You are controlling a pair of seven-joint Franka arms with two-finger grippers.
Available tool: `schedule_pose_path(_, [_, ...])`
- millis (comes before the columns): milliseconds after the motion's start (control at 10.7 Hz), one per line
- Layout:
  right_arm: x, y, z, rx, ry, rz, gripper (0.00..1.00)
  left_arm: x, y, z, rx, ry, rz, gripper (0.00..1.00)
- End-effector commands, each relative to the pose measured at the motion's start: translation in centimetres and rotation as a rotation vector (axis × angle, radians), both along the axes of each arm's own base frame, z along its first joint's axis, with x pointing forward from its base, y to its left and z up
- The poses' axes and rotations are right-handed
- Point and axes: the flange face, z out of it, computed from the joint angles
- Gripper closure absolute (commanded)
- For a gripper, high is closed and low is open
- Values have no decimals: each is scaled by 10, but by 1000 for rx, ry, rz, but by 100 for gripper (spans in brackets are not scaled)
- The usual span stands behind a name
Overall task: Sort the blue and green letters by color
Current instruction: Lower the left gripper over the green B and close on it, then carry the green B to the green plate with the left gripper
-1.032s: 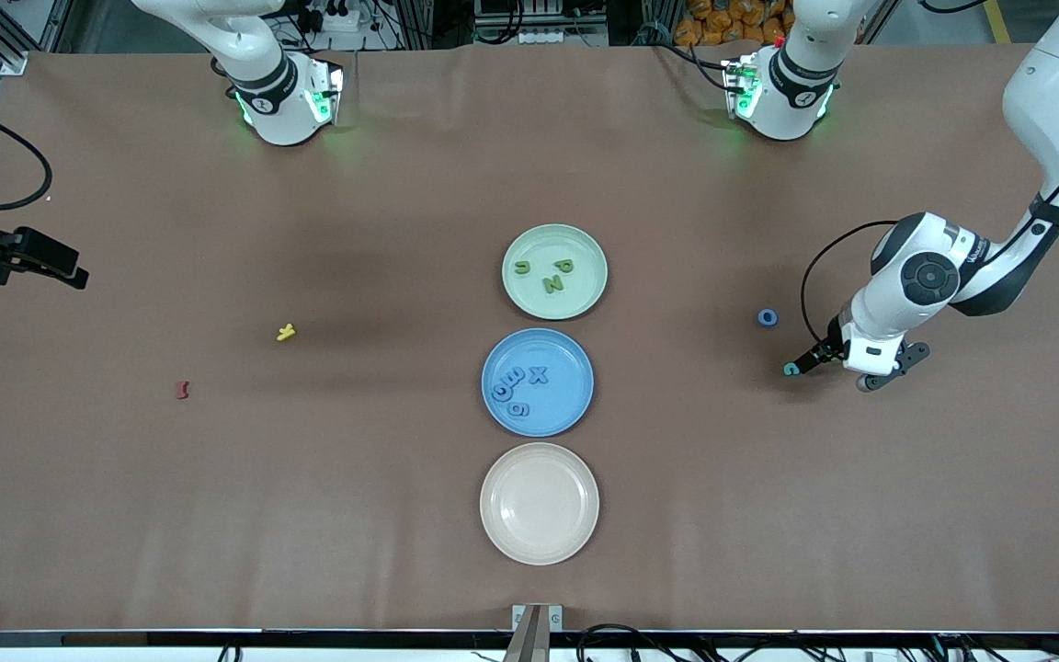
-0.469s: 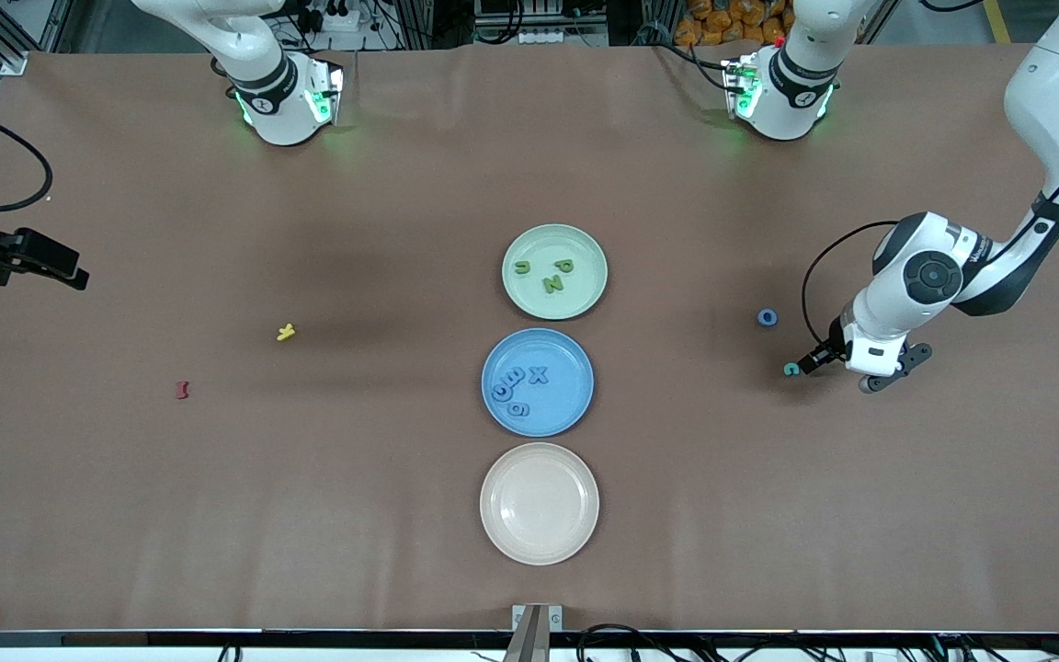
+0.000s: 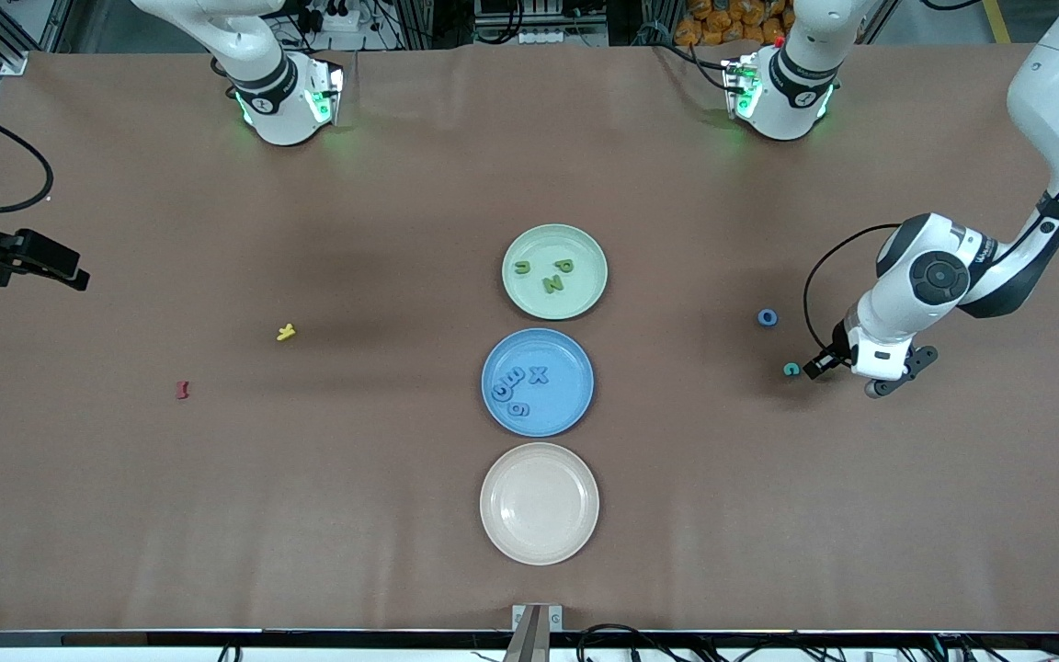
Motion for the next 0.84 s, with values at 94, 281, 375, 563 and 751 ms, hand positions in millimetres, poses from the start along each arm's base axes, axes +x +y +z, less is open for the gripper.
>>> schedule_pose_path(94, [7, 1, 2, 9, -18, -12, 0, 19, -30, 34, -70, -42, 59, 100])
schedule_pose_path(281, [10, 6, -2, 5, -18, -5, 0, 22, -54, 47, -96, -60, 100, 100])
schedule_pose_path(375, [10, 6, -2, 5, -18, -5, 0, 20, -73, 49, -107, -60, 120, 100])
schedule_pose_path(563, [10, 5, -2, 4, -18, -4, 0, 11, -121, 50, -119, -51, 176, 100])
schedule_pose_path(751, [10, 5, -2, 2, -18, -4, 0, -6, -182, 54, -139, -44, 231, 100])
